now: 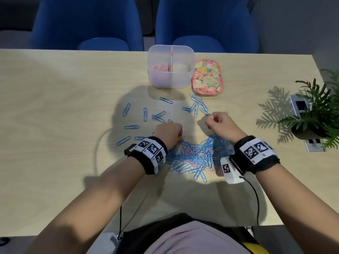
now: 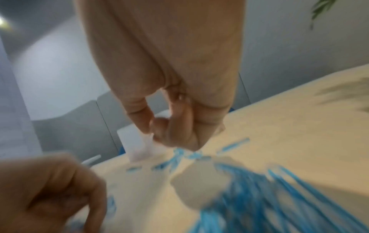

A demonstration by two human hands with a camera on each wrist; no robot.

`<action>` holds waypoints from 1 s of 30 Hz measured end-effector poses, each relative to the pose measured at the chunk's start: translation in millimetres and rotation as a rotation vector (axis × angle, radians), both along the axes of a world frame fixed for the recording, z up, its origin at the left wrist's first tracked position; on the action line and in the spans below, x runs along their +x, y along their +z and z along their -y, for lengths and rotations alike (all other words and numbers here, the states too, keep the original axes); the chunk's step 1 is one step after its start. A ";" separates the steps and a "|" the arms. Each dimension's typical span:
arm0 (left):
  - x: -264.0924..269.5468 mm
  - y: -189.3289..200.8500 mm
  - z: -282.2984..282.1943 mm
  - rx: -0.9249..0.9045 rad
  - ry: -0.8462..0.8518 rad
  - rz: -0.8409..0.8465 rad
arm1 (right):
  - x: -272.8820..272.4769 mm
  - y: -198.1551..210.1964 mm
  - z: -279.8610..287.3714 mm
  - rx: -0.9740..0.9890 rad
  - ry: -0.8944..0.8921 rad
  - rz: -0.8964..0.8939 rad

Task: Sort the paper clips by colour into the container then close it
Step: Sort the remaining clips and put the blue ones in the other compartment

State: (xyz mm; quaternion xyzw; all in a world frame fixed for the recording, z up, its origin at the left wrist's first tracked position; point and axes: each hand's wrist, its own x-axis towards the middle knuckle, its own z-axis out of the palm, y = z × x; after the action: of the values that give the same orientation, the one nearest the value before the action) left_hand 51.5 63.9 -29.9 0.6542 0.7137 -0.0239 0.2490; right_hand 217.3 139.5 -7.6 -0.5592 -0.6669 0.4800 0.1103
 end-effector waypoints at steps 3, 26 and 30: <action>3.3 -1.4 -0.2 -0.049 -0.024 -0.063 | -19.2 21.4 -15.8 -0.078 0.044 -0.068; -87.5 100.6 -115.2 0.268 0.394 0.114 | -145.5 89.2 -89.9 -0.293 -0.335 -0.613; -85.3 96.1 -147.0 0.203 0.322 -0.028 | -103.5 86.2 -59.1 -0.216 -0.393 -0.569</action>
State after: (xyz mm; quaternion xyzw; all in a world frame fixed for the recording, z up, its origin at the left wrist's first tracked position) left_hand -33.8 210.9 66.1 0.5531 0.8112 0.0794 0.1722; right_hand 113.8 198.6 78.6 -0.5292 -0.4348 0.6536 0.3220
